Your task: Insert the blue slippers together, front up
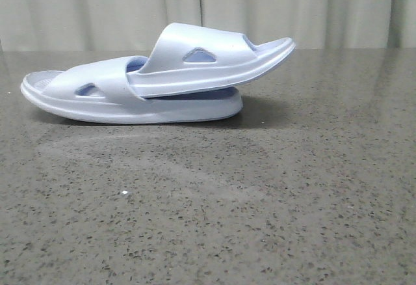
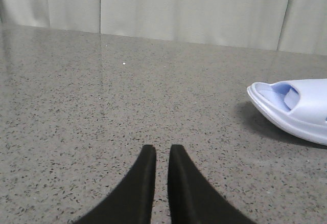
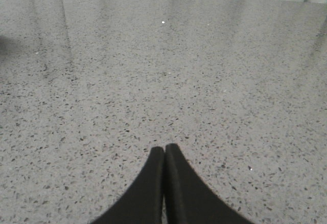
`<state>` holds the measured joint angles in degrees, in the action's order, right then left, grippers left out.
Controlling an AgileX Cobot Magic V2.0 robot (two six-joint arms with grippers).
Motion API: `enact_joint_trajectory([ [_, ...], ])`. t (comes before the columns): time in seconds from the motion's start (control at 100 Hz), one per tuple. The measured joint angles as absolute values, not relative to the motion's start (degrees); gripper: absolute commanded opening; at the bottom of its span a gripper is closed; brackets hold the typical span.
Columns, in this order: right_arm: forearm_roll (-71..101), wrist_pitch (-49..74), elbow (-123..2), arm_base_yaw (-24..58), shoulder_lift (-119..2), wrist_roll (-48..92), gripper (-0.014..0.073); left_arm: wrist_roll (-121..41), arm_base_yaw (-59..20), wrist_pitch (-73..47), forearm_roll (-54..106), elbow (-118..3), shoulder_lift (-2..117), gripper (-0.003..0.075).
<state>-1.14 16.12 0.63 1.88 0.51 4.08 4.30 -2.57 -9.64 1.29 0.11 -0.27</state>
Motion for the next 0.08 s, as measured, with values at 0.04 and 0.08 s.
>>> enact_joint_trajectory([
  [0.04,-1.1,16.1,0.6,1.9,0.5,4.1,-0.0078,4.3,-2.6,-9.6,1.3,0.1,-0.3,0.0015],
  [0.08,-1.1,16.1,0.6,1.9,0.5,4.1,-0.0078,4.3,-2.6,-9.6,1.3,0.1,-0.3,0.0015],
])
